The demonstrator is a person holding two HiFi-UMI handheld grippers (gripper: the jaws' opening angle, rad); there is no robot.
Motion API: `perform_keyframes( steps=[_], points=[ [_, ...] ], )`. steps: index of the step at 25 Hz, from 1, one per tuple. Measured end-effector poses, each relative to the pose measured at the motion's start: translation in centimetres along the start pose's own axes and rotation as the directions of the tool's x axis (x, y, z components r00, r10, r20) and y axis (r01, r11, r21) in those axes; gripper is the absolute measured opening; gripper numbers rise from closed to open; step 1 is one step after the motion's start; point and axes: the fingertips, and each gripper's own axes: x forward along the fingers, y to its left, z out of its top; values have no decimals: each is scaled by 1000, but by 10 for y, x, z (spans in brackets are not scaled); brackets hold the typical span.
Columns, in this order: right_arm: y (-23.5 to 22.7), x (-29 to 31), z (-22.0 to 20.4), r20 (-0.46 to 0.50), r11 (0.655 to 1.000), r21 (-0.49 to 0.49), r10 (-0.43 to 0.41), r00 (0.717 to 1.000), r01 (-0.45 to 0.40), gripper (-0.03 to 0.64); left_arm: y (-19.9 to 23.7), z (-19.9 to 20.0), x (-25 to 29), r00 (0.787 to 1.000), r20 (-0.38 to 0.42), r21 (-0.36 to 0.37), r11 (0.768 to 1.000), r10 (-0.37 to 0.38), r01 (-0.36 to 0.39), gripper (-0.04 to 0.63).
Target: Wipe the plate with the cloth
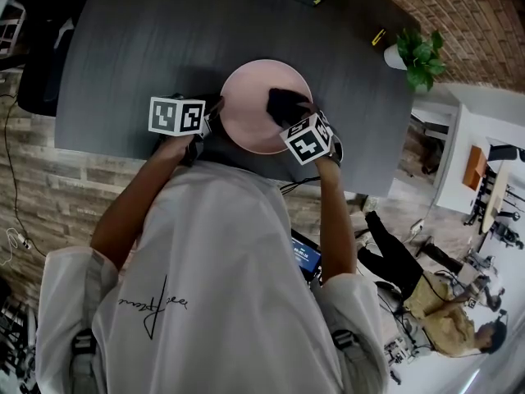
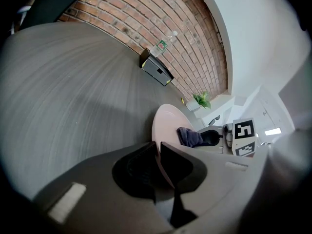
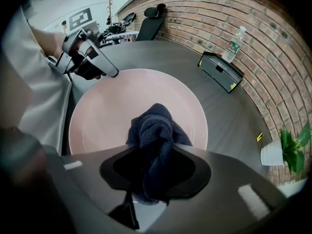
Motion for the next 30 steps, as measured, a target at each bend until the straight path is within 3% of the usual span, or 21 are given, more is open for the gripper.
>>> perform_keyframes(
  steps=[17,30],
  points=[
    [-29,6,18,42,982,17,-191,981,190,147,0,1,-1,1000,-8,15,1000,-7,7,55],
    [-40,12,36,82,974,71,-221,972,216,146,1,1,-1,1000,-12,17,1000,-8,8,57]
  ],
)
